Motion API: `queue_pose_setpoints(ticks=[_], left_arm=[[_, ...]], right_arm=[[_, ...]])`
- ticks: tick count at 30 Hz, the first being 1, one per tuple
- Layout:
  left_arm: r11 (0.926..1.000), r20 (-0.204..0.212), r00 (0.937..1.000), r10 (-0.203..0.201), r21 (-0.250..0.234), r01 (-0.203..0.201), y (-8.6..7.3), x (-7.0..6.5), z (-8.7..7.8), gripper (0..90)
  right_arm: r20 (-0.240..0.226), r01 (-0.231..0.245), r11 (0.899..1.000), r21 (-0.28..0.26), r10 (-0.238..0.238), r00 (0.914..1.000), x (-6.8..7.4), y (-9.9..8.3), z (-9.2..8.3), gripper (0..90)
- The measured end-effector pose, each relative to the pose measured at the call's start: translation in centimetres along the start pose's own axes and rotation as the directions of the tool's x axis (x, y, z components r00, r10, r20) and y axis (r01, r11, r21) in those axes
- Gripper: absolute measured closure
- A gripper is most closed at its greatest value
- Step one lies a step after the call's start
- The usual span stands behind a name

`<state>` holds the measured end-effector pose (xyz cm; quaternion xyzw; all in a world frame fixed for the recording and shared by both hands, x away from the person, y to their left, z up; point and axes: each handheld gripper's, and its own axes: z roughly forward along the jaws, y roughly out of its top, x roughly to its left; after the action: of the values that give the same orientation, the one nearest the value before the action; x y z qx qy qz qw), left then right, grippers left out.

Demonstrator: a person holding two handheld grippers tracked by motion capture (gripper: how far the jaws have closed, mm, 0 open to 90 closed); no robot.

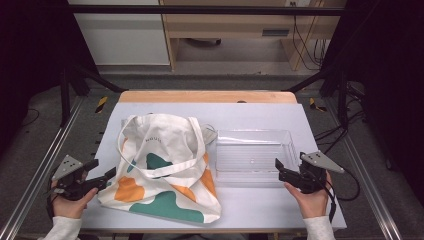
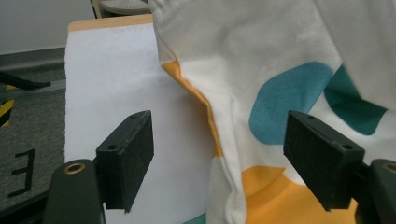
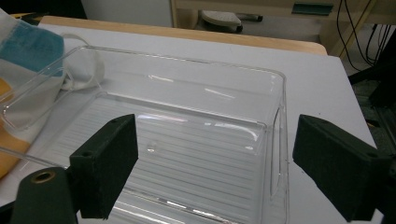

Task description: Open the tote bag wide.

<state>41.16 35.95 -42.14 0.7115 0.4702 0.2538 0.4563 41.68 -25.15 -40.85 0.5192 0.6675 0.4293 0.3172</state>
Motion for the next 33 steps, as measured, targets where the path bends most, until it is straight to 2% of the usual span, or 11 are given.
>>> queue_pose_setpoints(ticks=[7, 13, 22, 33], left_arm=[[0.9998, 0.009, 1.0, 0.001, -0.02, -0.001, 0.6, -0.3, -0.3, 24.4], [0.9994, 0.012, 0.9999, -0.003, -0.035, 0.003, 1.5, -0.4, -0.6, 24.4], [0.9983, 0.008, 0.9999, 0.007, -0.059, -0.006, 2.8, -0.4, -1.1, 24.5], [0.9959, 0.018, 0.9997, 0.016, -0.089, -0.015, 4.3, -0.8, -1.2, 24.5]], right_arm=[[-0.015, 0.007, 1.0, 0.001, -0.007, 0.9999, 0.6, 0.4, -0.2, 15.0], [-0.048, 0.003, 1.0, -0.001, -0.003, 0.9988, 1.7, 1.1, -0.4, 17.0], [-0.107, 0.015, 1.0, -0.019, -0.017, 0.9941, 3.6, 2.4, -0.5, 17.8], [-0.141, 0.033, 0.998, -0.056, -0.041, 0.9891, 5.3, 4.5, -0.2, 17.8]])
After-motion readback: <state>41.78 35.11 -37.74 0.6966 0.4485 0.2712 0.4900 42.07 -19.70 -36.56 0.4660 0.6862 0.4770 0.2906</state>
